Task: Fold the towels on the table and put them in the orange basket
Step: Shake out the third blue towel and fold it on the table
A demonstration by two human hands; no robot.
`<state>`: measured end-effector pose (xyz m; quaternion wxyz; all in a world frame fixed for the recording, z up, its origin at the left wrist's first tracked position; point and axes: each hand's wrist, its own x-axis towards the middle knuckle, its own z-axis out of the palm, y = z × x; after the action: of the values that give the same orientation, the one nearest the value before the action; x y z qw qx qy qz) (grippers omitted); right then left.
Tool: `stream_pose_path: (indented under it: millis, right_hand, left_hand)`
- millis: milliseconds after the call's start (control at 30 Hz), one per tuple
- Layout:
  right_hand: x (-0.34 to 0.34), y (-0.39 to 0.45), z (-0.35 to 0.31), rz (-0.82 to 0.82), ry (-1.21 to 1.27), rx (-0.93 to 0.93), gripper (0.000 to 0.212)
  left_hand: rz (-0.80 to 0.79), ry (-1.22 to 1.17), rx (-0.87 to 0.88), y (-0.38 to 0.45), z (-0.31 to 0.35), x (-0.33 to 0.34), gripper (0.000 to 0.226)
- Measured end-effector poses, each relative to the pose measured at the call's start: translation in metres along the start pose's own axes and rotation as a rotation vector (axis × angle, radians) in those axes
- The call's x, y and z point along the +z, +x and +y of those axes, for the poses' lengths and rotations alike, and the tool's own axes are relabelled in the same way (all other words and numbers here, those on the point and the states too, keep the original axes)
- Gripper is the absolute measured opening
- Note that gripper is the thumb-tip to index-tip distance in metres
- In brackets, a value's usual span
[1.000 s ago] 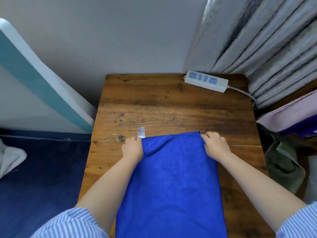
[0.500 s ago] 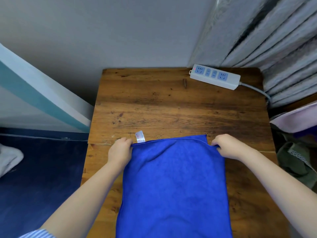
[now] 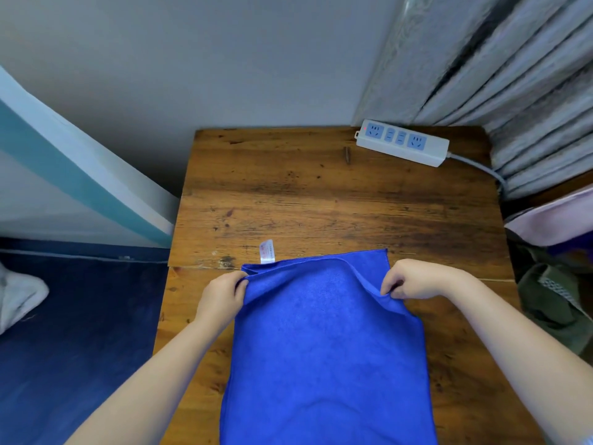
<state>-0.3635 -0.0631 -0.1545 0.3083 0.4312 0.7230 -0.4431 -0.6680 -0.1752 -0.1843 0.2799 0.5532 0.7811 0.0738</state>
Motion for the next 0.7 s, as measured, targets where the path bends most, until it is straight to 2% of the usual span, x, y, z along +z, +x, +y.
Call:
stream_pose_path:
  millis: [67,167,233,300,467,700]
  right_hand:
    - [-0.003,0.002,0.001,0.028,-0.024,0.019,0.026]
    - [-0.006,0.004,0.004,0.087,-0.102,0.080,0.031]
    - [-0.008,0.006,0.004,0.130,-0.100,0.090,0.032]
    - [-0.009,0.007,0.002,0.201,-0.088,0.073,0.032]
    - [-0.006,0.017,0.002,0.412,-0.081,0.102,0.030]
    - [0.009,0.038,-0.001,0.580,-0.066,0.169,0.025]
  left_hand:
    - [-0.039,0.098,0.058,0.007,0.001,-0.001,0.025]
    - [-0.223,0.266,0.179,0.019,0.009,0.005,0.025]
    - [-0.343,0.349,0.178,0.025,0.017,0.009,0.024]
    - [-0.380,0.416,0.153,0.030,0.022,0.012,0.024]
    - [-0.265,0.426,0.052,0.030,0.017,0.008,0.024]
    - [0.022,0.127,-0.126,0.020,0.001,0.000,0.020]
